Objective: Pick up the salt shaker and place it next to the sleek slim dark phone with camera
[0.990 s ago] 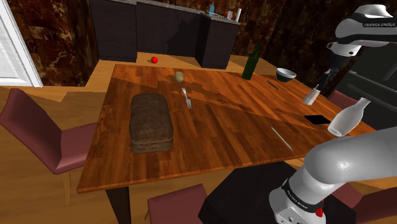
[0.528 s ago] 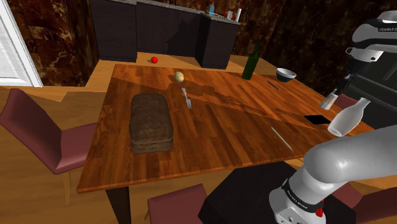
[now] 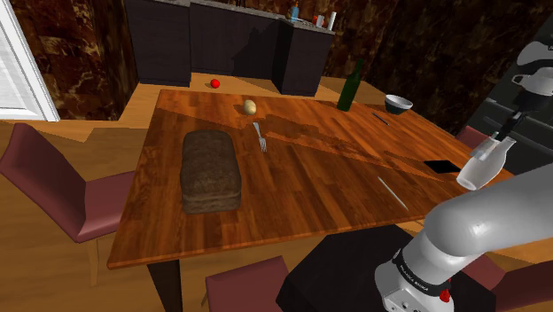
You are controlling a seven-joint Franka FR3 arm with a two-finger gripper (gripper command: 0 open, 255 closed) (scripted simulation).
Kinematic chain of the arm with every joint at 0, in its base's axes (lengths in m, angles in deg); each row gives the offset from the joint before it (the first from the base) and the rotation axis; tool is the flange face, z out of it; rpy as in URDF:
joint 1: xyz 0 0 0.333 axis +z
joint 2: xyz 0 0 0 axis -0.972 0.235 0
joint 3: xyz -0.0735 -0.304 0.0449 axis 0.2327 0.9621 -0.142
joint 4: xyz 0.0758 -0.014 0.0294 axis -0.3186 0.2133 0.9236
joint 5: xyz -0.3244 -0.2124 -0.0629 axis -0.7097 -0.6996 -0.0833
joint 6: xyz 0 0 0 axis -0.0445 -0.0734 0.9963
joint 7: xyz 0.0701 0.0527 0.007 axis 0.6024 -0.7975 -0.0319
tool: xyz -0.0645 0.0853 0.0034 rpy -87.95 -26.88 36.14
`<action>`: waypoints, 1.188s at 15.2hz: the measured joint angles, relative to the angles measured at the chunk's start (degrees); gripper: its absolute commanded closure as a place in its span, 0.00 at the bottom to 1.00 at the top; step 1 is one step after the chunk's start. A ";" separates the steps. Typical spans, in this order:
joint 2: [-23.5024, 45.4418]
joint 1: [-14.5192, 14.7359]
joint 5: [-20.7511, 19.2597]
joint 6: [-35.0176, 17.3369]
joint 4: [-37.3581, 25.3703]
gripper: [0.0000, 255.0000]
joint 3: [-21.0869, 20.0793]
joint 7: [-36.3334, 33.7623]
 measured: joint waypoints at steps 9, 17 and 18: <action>10.53 19.60 8.18 -2.61 -11.44 1.00 32.52 16.04; 9.41 21.39 6.48 -7.91 -6.63 1.00 35.21 15.13; 9.18 21.85 6.18 -8.53 -6.11 1.00 35.74 14.95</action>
